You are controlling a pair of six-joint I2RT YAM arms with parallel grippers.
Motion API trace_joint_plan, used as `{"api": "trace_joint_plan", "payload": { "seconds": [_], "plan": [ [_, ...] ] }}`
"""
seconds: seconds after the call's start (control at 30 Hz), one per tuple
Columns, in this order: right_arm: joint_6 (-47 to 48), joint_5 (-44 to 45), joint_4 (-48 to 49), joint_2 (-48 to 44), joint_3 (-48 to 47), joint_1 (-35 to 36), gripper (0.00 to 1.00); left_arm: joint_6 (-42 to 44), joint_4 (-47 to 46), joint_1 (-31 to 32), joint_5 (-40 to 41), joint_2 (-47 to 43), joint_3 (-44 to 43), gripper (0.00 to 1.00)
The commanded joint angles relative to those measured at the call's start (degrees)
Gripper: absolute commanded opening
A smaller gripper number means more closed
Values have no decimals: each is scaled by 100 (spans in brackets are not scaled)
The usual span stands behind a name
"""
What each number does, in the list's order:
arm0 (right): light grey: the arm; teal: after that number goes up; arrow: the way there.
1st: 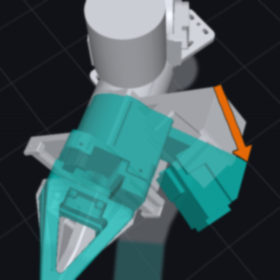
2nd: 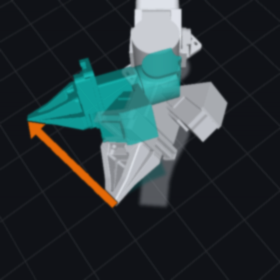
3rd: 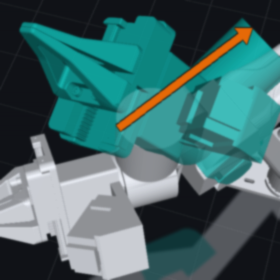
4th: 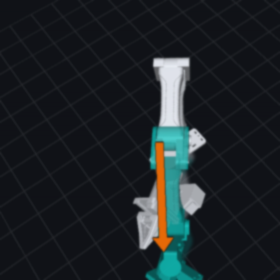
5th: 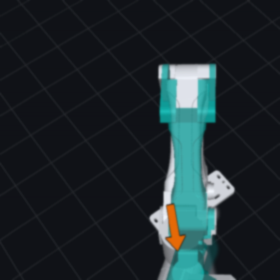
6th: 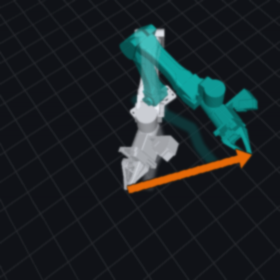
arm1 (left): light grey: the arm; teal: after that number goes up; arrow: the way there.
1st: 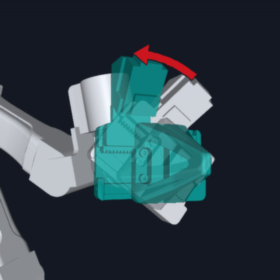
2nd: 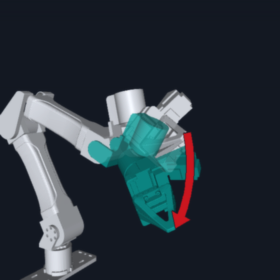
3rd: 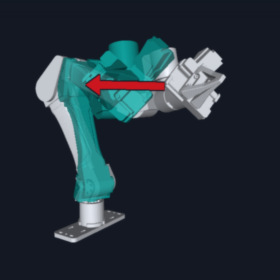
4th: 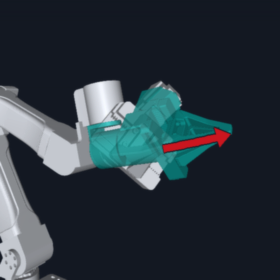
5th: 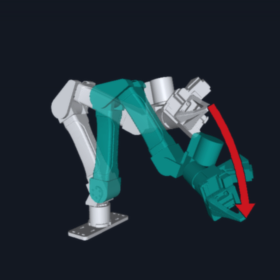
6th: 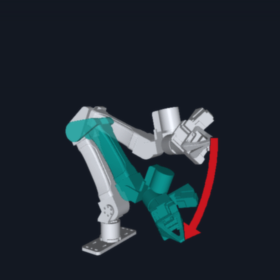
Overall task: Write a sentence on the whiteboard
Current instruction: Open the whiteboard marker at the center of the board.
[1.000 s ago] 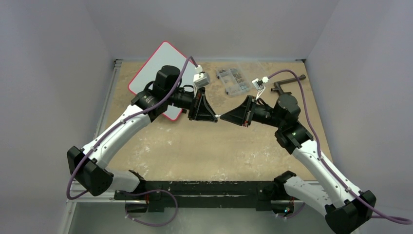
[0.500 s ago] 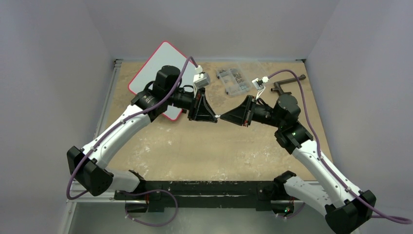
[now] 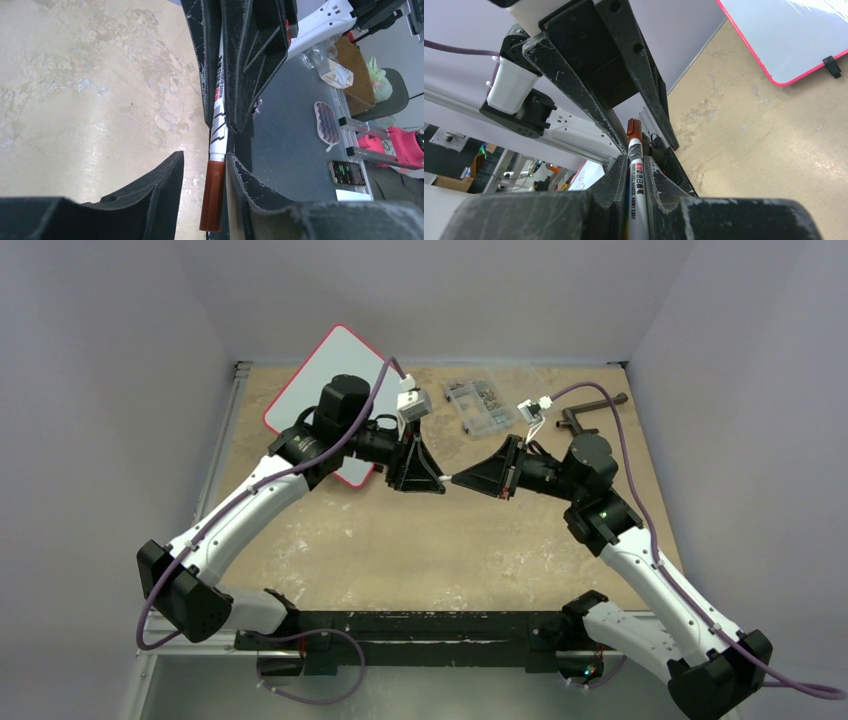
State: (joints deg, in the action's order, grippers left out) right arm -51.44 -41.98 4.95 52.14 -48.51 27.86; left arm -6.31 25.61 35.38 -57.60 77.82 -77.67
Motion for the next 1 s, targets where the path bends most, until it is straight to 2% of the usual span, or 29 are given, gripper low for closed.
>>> {"api": "trace_joint_plan", "payload": {
  "seconds": [0.0, 0.07, 0.23, 0.33, 0.77, 0.97],
  "plan": [
    [43, -40, 227, -11, -87, 27, 0, 156, 58, -22, 170, -205, -47, 37],
    [63, -15, 184, -11, -82, 20, 0, 239, 150, -23, 171, -208, -60, 34],
    [77, 36, 144, -20, -29, 26, 0, 395, 379, -38, 205, -223, -56, 9],
    [123, 63, 46, -47, -43, 20, 0, 427, 418, -57, 227, -233, -3, 1],
    [1028, 971, -1704, -227, -726, -63, 0, 320, 111, -549, 64, -772, 1010, 0],
    [1528, 2241, -2832, -255, -1194, -116, 0, -195, -490, -585, 123, -717, 1576, 0]
  ]
}}
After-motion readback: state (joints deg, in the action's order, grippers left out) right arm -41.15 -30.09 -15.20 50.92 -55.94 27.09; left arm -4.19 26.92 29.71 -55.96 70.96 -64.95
